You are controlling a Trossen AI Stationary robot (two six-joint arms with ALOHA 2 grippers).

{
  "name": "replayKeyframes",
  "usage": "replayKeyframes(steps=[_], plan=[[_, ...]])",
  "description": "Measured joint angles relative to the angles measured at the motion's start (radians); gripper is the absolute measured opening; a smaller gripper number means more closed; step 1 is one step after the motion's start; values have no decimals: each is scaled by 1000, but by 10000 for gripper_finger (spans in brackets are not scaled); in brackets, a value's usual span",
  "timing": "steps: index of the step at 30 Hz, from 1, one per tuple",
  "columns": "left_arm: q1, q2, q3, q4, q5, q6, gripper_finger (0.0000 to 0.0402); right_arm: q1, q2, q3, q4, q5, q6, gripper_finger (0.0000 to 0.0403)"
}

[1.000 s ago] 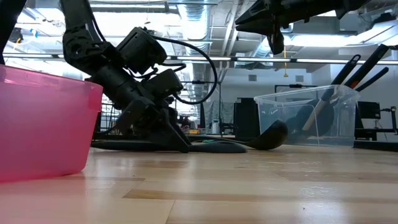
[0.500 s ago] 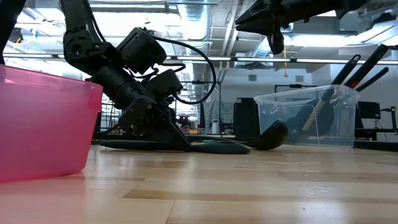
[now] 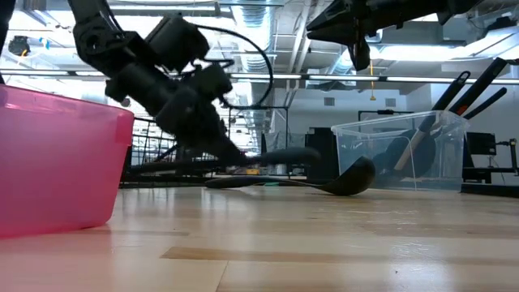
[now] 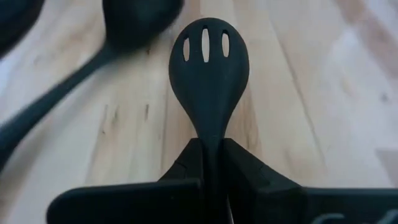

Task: Pick & Place Kitchen Items
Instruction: Put the black slotted serving spoon into the wire basket

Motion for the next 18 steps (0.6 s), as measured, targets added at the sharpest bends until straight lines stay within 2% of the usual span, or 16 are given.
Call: replayKeyframes(steps=[10, 18], plan=[[0, -210, 2, 5, 45, -85, 10, 0, -66, 0, 46, 0, -4, 52], [0, -471, 2, -3, 184, -214, 11, 16, -181, 0, 101, 1, -113, 52]])
